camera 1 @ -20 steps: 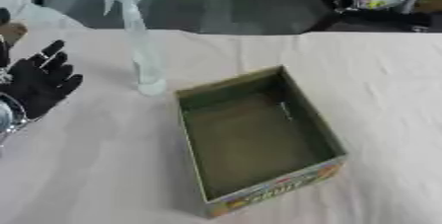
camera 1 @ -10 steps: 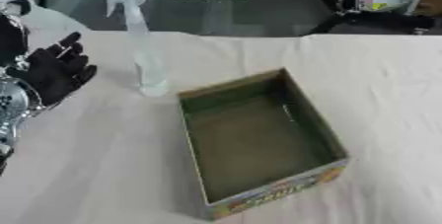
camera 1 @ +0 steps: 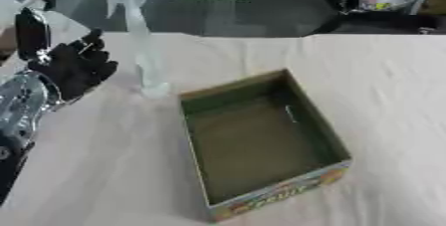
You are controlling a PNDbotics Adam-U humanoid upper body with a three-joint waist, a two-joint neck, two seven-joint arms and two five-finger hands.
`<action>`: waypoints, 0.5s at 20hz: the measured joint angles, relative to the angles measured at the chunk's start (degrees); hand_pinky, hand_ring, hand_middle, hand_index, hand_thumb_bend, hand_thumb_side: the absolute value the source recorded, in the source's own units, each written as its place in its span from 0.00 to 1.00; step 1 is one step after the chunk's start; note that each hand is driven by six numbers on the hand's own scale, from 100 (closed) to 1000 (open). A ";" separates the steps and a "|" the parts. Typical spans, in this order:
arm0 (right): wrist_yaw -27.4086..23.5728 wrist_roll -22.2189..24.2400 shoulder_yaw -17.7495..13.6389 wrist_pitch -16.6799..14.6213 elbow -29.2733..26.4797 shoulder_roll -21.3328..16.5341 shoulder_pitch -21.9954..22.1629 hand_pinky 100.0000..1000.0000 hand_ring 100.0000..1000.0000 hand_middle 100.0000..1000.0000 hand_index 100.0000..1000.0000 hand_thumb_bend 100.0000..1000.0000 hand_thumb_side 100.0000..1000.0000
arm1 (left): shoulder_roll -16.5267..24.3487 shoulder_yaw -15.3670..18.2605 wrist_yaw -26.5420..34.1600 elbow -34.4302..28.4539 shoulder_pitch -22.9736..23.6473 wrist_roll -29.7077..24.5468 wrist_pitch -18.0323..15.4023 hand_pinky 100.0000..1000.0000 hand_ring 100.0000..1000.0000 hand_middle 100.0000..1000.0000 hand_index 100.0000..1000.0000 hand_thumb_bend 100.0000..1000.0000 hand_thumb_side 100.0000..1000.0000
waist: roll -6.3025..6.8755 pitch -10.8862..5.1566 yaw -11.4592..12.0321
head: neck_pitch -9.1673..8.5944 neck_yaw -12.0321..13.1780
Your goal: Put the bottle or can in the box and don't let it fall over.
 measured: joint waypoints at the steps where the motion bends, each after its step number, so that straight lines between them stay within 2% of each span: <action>1: -0.06 0.00 0.00 0.01 0.00 0.01 0.00 0.83 0.92 1.00 1.00 0.00 0.66 | -0.04 -0.01 0.10 0.00 -0.06 0.11 0.06 0.00 0.00 0.19 0.99 0.27 1.00 | 0.02 0.00 0.00 | -0.01 0.01; 10: -0.25 -0.07 0.01 0.08 -0.02 0.13 -0.24 0.83 0.92 1.00 1.00 0.00 0.66 | -1.01 -0.35 1.18 0.22 -1.53 0.41 0.35 0.00 0.00 0.19 0.99 0.25 1.00 | -0.10 0.00 -0.20 | -0.50 0.33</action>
